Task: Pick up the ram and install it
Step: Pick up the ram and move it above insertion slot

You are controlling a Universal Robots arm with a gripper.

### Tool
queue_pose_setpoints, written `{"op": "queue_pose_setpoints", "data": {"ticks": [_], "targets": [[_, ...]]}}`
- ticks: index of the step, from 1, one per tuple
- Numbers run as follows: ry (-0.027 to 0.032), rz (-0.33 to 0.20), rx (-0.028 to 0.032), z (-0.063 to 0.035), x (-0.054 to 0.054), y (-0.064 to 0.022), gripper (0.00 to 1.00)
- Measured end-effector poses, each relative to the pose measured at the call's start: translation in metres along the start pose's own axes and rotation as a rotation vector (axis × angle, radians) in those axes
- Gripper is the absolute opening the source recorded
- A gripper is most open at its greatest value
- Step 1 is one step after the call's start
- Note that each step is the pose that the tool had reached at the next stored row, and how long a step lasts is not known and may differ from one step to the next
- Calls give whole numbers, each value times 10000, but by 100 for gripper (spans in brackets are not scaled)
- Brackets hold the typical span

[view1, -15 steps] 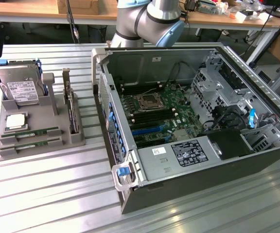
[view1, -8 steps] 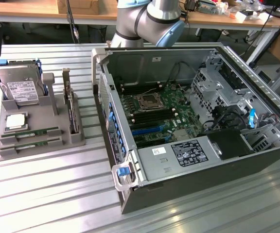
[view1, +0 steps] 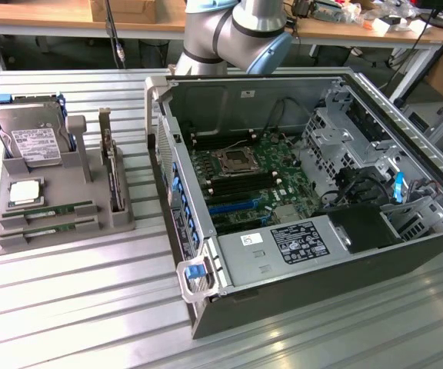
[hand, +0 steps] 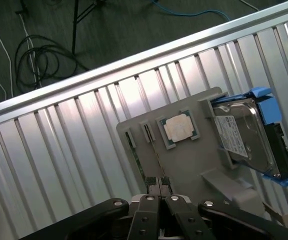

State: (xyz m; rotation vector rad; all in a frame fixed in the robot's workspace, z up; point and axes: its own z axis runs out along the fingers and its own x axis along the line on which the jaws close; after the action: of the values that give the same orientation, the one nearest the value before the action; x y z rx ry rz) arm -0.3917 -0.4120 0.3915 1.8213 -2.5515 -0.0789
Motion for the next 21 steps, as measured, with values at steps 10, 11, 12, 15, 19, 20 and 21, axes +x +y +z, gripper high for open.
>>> {"op": "queue_pose_setpoints", "data": {"ticks": [10,11,12,15,19,20,21], "targets": [[42,-824,-18,1,0,0,10],[42,-823,-18,1,0,0,10],[42,-823,-18,1,0,0,10],[42,-824,-18,1,0,0,16],[42,-824,-18,1,0,0,30],[42,-823,-18,1,0,0,30],[42,-824,-18,1,0,0,30]]}}
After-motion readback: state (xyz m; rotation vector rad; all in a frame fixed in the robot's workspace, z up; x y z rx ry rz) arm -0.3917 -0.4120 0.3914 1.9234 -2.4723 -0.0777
